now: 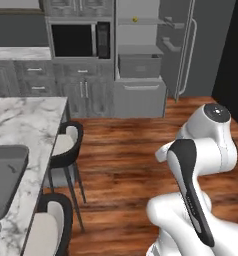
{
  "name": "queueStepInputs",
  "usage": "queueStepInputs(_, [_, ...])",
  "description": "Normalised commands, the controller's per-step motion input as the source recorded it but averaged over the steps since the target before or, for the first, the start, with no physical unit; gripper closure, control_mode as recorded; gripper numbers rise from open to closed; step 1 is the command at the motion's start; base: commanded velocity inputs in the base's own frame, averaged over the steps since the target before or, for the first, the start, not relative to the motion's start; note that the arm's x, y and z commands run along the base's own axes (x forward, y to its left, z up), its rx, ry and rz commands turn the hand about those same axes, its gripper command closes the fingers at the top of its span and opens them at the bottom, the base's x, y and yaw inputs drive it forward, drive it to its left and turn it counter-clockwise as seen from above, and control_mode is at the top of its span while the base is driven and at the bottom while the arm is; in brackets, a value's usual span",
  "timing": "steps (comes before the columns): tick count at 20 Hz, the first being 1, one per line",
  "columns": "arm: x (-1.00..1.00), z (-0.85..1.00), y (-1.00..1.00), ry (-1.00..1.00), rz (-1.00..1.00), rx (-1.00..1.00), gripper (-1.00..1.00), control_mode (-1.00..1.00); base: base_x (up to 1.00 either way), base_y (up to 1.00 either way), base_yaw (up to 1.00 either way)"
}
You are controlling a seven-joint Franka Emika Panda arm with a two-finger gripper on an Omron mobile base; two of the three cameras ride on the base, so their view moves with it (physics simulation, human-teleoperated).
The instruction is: Place the cold items (lemon and lime) from the fridge in one tupperware on the dining counter. Place the warm items (hot dog and kebab skewer) in the stove area in another tupperware.
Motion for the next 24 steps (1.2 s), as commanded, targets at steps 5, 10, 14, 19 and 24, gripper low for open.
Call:
queueStepInputs(5, [0.0, 0.0, 0.0, 0.0, 0.0, 0.0, -1.0, 1.0, 0.99, 0.0, -0.29])
queueStepInputs(10, [0.0, 0.0, 0.0, 0.0, 0.0, 0.0, -1.0, 1.0, 1.0, 0.0, -0.24])
queueStepInputs(14, [0.0, 0.0, 0.0, 0.0, 0.0, 0.0, -1.0, 1.0, 1.0, 0.0, -0.23])
queueStepInputs(19, [0.0, 0.0, 0.0, 0.0, 0.0, 0.0, -1.0, 1.0, 1.0, 0.0, -0.2])
queueStepInputs(24, [0.0, 0.0, 0.0, 0.0, 0.0, 0.0, -1.0, 1.0, 1.0, 0.0, -0.16])
